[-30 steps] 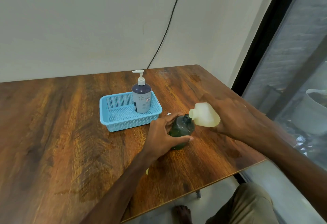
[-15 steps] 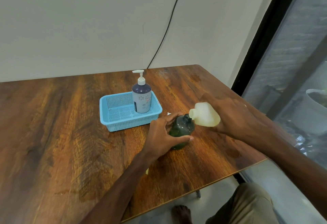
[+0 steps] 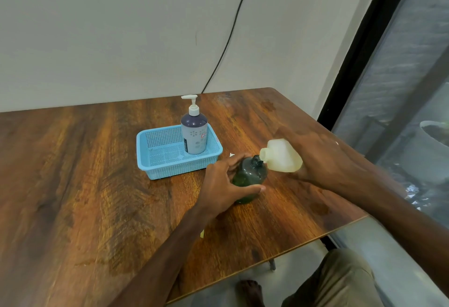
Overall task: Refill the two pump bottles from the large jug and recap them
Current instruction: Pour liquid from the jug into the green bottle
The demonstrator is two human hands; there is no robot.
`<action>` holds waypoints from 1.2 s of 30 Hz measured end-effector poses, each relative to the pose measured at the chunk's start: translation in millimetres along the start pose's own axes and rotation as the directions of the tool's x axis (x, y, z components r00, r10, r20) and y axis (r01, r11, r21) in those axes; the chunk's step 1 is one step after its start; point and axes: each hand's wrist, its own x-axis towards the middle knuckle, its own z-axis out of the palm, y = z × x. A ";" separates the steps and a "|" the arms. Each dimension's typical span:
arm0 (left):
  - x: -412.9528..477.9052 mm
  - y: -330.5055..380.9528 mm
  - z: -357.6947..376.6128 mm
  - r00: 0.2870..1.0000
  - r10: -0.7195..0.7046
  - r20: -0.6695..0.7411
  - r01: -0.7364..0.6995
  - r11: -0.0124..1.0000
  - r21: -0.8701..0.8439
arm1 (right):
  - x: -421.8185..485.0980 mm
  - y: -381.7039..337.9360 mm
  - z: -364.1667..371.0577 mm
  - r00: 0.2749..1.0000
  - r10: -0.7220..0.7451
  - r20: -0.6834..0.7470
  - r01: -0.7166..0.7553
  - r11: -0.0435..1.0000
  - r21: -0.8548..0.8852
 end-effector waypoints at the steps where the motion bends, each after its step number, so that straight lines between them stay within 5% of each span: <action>1: -0.1 0.1 -0.2 1.000 -0.002 0.000 0.002 1.000 0.003 | 0.0 0.8 0.6 1.000 -0.002 0.001 0.002 1.000 0.003; 36: 1.2 -4.3 0.8 1.000 -0.029 -0.009 0.029 0.999 0.014 | 3.9 1.5 0.6 0.999 0.004 0.036 -0.004 1.000 -0.012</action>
